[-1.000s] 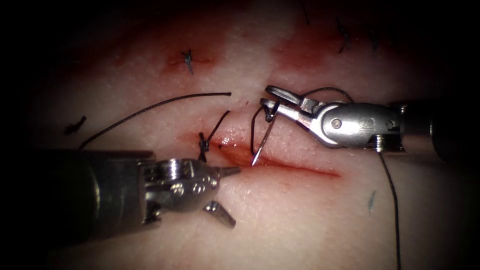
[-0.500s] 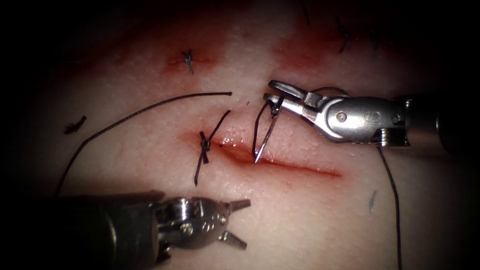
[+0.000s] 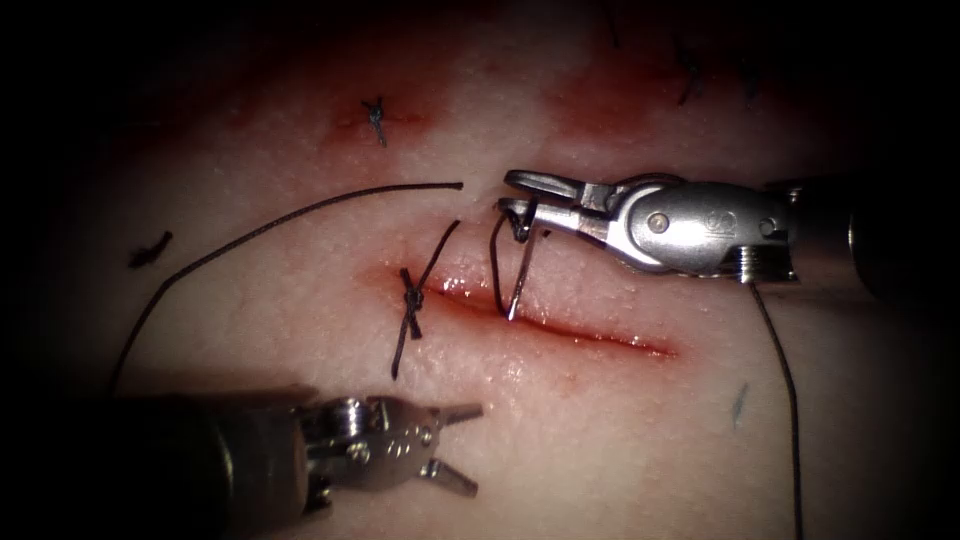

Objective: Wound Closure

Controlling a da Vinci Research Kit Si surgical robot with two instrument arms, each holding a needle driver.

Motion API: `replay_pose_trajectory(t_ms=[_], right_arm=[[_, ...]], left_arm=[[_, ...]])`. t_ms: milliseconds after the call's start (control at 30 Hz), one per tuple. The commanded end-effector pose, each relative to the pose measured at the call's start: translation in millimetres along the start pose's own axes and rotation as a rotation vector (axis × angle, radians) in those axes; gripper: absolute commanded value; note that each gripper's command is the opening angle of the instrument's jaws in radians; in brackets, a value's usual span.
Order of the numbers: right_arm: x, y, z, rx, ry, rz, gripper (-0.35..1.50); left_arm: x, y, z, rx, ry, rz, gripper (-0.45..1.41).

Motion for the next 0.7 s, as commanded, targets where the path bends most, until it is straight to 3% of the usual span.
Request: replay_pose_trajectory(t_ms=[33, 233, 700], right_arm=[[-0.4, -0.5, 0.9, 0.006, 0.001, 0.005, -0.35], [-0.4, -0.7, 0.8, 0.024, 0.005, 0.051, -0.35], [-1.5, 0.1, 0.9, 0.067, 0.0, 0.285, -0.35]], left_arm=[[0.2, 0.4, 0.8, -0.003, 0.0, 0.001, 0.71], [-0.3, 2.1, 0.6, -0.009, 0.001, 0.012, 0.7], [-1.7, 1.3, 2.3, -0.008, -0.001, 0.002, 0.7]])
